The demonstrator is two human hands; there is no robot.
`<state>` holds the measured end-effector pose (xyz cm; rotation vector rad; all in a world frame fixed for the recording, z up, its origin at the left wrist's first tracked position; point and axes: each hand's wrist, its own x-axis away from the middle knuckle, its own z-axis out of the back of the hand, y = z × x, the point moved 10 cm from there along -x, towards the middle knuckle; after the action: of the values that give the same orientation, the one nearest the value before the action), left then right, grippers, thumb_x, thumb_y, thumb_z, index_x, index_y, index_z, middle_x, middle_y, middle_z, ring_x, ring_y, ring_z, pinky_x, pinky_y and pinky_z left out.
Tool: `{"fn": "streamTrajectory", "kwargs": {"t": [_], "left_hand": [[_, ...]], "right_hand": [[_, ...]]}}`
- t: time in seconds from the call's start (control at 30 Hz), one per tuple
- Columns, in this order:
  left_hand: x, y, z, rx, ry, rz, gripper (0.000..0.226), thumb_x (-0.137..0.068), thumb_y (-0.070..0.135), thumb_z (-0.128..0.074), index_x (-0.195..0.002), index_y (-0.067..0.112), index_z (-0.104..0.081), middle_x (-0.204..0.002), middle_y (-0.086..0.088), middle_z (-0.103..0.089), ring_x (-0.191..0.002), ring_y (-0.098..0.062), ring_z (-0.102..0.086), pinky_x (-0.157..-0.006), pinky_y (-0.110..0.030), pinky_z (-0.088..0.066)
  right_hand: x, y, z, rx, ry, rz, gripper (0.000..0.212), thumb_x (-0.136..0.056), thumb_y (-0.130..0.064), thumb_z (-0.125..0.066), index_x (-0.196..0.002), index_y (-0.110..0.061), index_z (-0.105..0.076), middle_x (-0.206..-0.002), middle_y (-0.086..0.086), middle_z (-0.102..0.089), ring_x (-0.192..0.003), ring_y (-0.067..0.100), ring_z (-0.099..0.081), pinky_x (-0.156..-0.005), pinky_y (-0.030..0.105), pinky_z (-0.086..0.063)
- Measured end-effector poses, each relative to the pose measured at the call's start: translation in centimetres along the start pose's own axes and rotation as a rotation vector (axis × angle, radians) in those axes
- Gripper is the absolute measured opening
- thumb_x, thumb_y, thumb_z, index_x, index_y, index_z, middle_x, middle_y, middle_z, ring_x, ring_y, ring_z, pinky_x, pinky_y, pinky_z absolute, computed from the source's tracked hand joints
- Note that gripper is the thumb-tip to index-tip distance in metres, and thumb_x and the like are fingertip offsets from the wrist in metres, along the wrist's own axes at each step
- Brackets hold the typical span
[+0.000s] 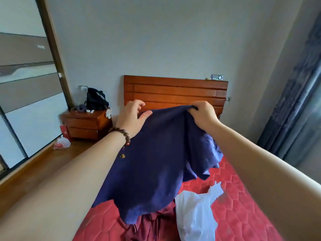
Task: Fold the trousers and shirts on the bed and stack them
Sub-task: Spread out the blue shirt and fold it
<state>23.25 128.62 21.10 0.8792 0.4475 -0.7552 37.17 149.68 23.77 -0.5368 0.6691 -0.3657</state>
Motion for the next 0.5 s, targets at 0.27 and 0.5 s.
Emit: {"fn": "streamTrajectory", "kwargs": {"t": [0.27,0.5], "left_hand": [[3.3,7.5,-7.6,0.396,-0.325,0.025,0.053,-0.069,0.034,-0.082,-0.112,0.032,-0.051,-0.097,0.024,-0.057,-0.085,0.009,-0.055,-0.07,-0.004,-0.04],[1.6,8.4,-5.6,0.444,-0.191,0.128,0.019,-0.087,0.015,-0.058,-0.073,0.003,-0.059,-0.06,0.001,-0.052,-0.055,-0.011,-0.042,-0.054,-0.028,-0.033]], "right_hand": [[-0.6,-4.1,-1.3,-0.166,-0.15,-0.078,0.025,-0.091,-0.013,-0.059,-0.067,-0.013,-0.064,-0.062,-0.002,-0.057,-0.058,0.009,-0.047,-0.048,0.015,-0.035],[1.8,-2.4,0.9,-0.521,-0.176,-0.08,0.018,-0.089,-0.025,-0.067,-0.106,-0.023,-0.064,-0.091,0.003,-0.064,-0.078,0.015,-0.062,-0.067,0.025,-0.054]]}}
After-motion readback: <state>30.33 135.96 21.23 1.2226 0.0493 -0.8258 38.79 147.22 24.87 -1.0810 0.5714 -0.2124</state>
